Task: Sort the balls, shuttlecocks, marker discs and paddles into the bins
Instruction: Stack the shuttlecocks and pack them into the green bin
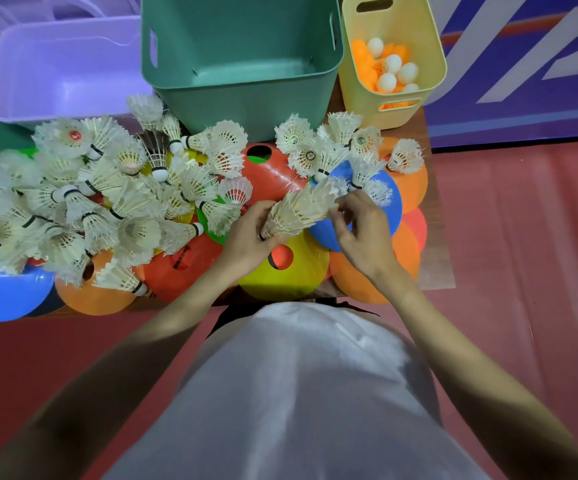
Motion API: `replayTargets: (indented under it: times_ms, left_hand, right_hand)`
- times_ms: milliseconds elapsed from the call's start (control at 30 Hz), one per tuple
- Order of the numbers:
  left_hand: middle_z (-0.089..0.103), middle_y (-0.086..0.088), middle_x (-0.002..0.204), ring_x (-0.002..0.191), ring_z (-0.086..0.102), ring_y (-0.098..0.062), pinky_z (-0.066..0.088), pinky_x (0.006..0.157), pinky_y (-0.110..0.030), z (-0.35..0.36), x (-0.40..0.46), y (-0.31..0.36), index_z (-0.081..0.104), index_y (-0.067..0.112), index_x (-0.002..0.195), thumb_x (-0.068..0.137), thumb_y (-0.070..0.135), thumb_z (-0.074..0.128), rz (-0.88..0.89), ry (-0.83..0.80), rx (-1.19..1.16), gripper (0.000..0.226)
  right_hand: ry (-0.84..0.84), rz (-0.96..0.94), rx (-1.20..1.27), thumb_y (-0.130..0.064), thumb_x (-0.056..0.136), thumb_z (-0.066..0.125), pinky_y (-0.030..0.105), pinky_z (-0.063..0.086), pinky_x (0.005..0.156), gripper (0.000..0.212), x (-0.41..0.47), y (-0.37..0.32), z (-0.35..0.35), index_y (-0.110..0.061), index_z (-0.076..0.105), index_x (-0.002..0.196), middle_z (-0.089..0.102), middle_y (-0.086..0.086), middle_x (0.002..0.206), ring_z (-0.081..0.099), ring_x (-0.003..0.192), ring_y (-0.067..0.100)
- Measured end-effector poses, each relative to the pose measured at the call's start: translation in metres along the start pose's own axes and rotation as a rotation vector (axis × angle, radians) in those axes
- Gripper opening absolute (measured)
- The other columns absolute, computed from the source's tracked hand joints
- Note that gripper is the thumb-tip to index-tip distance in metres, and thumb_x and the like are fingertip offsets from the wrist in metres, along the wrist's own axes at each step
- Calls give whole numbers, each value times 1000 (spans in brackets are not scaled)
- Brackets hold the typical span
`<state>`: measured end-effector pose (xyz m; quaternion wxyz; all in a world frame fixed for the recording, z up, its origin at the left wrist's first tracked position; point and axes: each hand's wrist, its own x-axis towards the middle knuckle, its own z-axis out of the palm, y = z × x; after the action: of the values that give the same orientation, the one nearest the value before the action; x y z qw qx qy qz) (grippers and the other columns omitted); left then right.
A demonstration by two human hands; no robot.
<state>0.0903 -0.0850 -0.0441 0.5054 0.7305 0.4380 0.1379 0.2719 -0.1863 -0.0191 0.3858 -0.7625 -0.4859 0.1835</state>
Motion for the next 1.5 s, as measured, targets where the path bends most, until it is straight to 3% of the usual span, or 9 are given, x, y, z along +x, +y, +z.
replayTargets:
  times_ms: [133, 367, 500, 700, 833, 1000, 1067, 1300, 1500]
  left_hand:
    - [61, 19, 104, 93, 59, 14, 47, 84, -11, -7, -6, 1, 55, 15, 120, 77, -2, 75, -5, 35, -61, 50]
    - [60, 20, 103, 96, 61, -3, 49, 88, -21, -23, -18, -5, 55, 10, 124, 76, -1, 76, -43, 177, -86, 53]
    - [61, 17, 103, 95, 63, -2, 49, 85, -17, -43, -24, -12, 53, 9, 125, 79, -2, 74, -54, 289, -124, 52]
    - [65, 2, 112, 104, 64, -11, 53, 90, -33, -95, -23, -31, 53, 9, 127, 78, 7, 77, -38, 348, -101, 54]
    - [65, -1, 116, 101, 63, -3, 52, 87, -21, -121, -16, -33, 53, 6, 129, 79, 6, 77, -46, 336, -131, 55]
    - [64, 0, 116, 98, 61, 7, 49, 84, -12, -140, -6, -32, 52, 6, 130, 79, 6, 77, -40, 273, -131, 57]
    - [65, -1, 117, 105, 62, -4, 51, 90, -21, -147, -1, -30, 51, 7, 131, 79, 7, 77, -37, 230, -147, 57]
    - [60, 19, 100, 88, 58, 16, 48, 83, -11, -169, 23, -27, 51, 12, 131, 78, 12, 79, -26, 182, -95, 60]
    - [55, 18, 106, 95, 55, 8, 46, 91, -15, -186, 43, -18, 48, 7, 135, 79, 10, 77, 29, 181, -5, 63]
  right_hand:
    - [-47, -4, 99, -12, 89, 60, 24, 39, 62, 9, 2, -1, 4, -8, 63, 82, 49, -8, 74, 48, 63, 10]
    - [34, 16, 298, -15, 91, 60, 17, 44, 63, 12, 6, -26, 18, -9, 63, 101, 62, 3, 94, 58, 75, 8]
    - [212, 100, 329, -16, 93, 51, 34, 51, 66, 9, 22, -34, 34, -15, 59, 98, 64, 3, 93, 61, 80, 17]
    - [-168, -71, -11, -3, 89, 55, 39, 51, 71, 22, 46, -32, 76, -8, 63, 109, 59, 9, 99, 58, 79, 20]
    - [-375, -154, -252, -3, 84, 63, 38, 49, 77, 39, 62, -40, 113, -13, 63, 121, 50, 11, 108, 55, 93, 26]
    - [-475, -186, -486, -8, 82, 67, 40, 52, 72, 17, 78, -50, 140, -6, 70, 98, 48, 12, 111, 54, 97, 32]
    - [-444, -158, -503, -7, 81, 65, 37, 50, 69, 11, 81, -55, 138, -2, 69, 90, 49, 13, 112, 55, 96, 31]
    - [-156, 88, -363, -9, 79, 59, 37, 49, 60, 12, 86, -93, 88, -4, 62, 69, 63, 13, 76, 58, 69, 32]
    - [373, 108, -4, -21, 95, 51, 33, 40, 63, 21, 102, -126, 63, -7, 60, 82, 59, 9, 83, 53, 72, 22]
